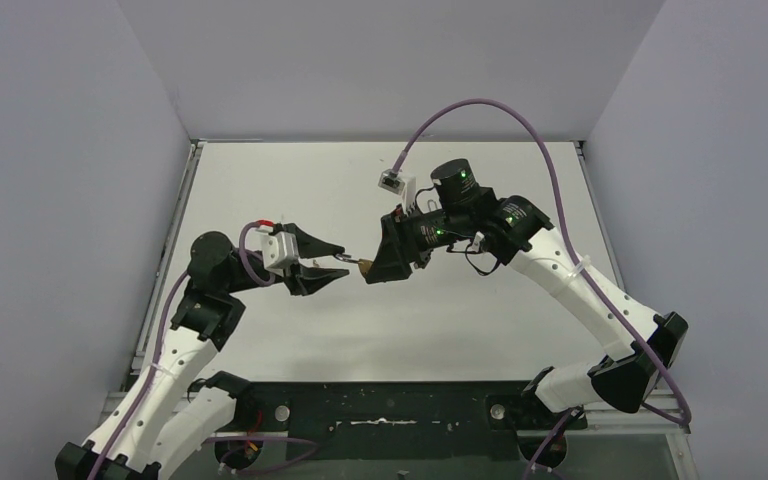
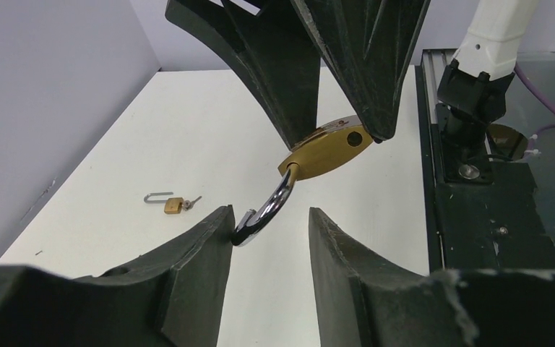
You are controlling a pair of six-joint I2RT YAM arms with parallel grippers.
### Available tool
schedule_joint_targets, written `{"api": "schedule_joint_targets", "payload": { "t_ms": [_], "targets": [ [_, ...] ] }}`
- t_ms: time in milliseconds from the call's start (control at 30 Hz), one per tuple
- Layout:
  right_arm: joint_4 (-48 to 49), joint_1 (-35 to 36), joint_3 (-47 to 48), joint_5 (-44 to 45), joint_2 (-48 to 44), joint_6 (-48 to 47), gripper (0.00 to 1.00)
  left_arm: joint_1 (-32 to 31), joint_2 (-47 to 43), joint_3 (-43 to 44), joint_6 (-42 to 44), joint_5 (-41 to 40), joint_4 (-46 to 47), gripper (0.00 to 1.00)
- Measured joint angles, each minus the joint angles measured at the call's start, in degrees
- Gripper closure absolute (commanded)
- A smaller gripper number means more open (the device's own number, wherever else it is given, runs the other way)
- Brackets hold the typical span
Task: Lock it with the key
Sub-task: Pick up the lock from the center of the board.
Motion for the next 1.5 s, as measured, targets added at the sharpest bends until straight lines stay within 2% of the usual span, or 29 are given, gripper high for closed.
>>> {"api": "schedule_joint_targets", "payload": {
  "t_ms": [233,300,333,367,400,600,633,667,700,733,767,800,900,1000,1100,1267,1500],
  "targets": [
    [-0.3,0.0,0.0,0.0,0.0,-0.2,1.00,0.0,1.4,0.4,-1.7,1.6,1.7,0.65],
    [-0.3,0.0,0.0,0.0,0.0,-0.2,1.00,0.0,1.6,0.5,-2.1,2.0,2.3,0.76],
    [-0.3,0.0,0.0,0.0,0.0,-0.2,1.00,0.0,1.6,0.6,-2.4,2.3,2.4,0.84],
    [-0.3,0.0,0.0,0.0,0.0,-0.2,1.00,-0.1,1.7,0.6,-2.6,2.6,2.6,0.96],
    [-0.3,0.0,0.0,0.0,0.0,-0.2,1.00,-0.1,1.8,0.7,-2.7,3.0,2.6,1.00],
    [-1.4,0.0,0.7,0.0,0.1,-1.1,1.00,-0.2,3.1,2.2,-3.0,5.1,1.6,1.00],
    [-1.8,0.0,1.1,0.0,0.2,-1.3,0.95,-0.2,3.3,2.5,-3.0,5.3,1.3,1.00],
    [-2.4,0.0,1.6,0.1,0.2,-1.6,0.84,-0.2,3.4,2.8,-3.3,5.6,1.2,1.00],
    [-3.2,0.0,2.4,0.4,0.4,-1.8,0.70,-0.2,3.5,3.1,-3.8,5.8,1.0,1.00],
    [-4.3,-0.1,3.5,0.9,0.6,-2.3,0.47,-0.3,3.6,3.5,-4.4,5.9,0.8,1.00],
    [-5.4,-0.1,4.8,1.4,0.9,-2.9,0.33,-0.3,3.9,4.0,-5.4,6.0,0.8,1.00],
    [-6.6,0.0,6.5,2.1,1.2,-3.5,0.23,-0.3,4.4,4.8,-6.7,5.9,0.8,1.00],
    [-7.2,-0.2,11.3,5.8,1.4,-5.5,0.01,-0.3,6.4,7.0,-13.2,6.0,2.0,1.00],
    [-2.8,-0.4,12.7,9.0,-0.2,-6.8,0.00,-0.7,7.9,7.0,-21.2,5.6,5.4,1.00],
    [5.9,-1.6,9.3,10.0,-4.3,-6.8,0.00,-0.7,8.2,6.6,-28.1,2.0,9.8,1.00],
    [23.3,-4.5,0.0,6.7,-10.3,-4.8,0.00,-1.2,7.4,6.6,-37.1,-3.4,17.6,1.00],
    [49.9,-5.4,-15.3,0.3,-11.0,-1.0,0.02,-1.9,7.2,6.6,-44.9,-8.6,27.1,1.00]
  ]
}}
